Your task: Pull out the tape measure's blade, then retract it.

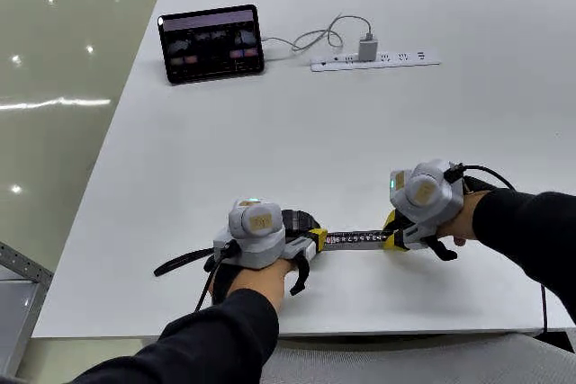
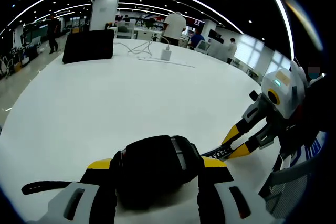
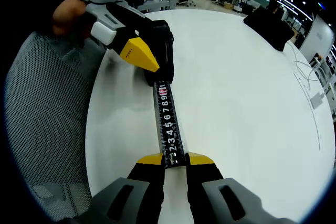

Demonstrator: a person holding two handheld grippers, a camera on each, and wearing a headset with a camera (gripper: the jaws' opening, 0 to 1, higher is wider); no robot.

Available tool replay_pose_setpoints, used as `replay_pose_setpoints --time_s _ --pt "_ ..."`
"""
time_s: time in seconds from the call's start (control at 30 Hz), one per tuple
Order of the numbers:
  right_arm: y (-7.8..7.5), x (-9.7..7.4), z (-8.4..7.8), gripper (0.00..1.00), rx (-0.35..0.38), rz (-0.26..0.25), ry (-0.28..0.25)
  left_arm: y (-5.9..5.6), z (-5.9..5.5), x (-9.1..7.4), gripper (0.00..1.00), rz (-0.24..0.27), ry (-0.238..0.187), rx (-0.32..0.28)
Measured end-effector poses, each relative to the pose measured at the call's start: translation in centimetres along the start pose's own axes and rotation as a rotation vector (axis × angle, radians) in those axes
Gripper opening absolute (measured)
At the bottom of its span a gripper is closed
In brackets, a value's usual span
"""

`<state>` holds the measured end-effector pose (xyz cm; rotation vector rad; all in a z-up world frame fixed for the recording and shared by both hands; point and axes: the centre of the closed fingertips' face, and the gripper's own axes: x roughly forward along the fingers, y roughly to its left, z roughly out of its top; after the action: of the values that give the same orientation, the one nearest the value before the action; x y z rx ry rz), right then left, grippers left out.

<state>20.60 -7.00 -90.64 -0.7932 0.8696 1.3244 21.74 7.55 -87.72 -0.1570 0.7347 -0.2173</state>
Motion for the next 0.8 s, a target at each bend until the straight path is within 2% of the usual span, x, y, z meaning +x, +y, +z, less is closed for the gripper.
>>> replay_pose_setpoints --time_s 0.3,0.43,0.6,0.8 --pt "-0.1 0.3 0.5 0.11 -0.008 0.011 0.006 0.0 0.0 0.1 0.58 -0.003 0.003 -0.001" --pt "-0.2 0.5 0.8 0.11 0.006 0.012 -0.008 0.0 -0.1 0.1 0.58 -0.006 0.005 0.001" --pt "0.2 0.6 1.1 0.12 0.001 -0.002 0.001 -0.1 -0.2 0.0 0.58 -0.011 0.026 0.015" --pt "0.3 1.0 1.6 0.12 -0.011 0.017 -0.002 0.0 -0.1 0.1 0.58 -0.015 0.027 0.015"
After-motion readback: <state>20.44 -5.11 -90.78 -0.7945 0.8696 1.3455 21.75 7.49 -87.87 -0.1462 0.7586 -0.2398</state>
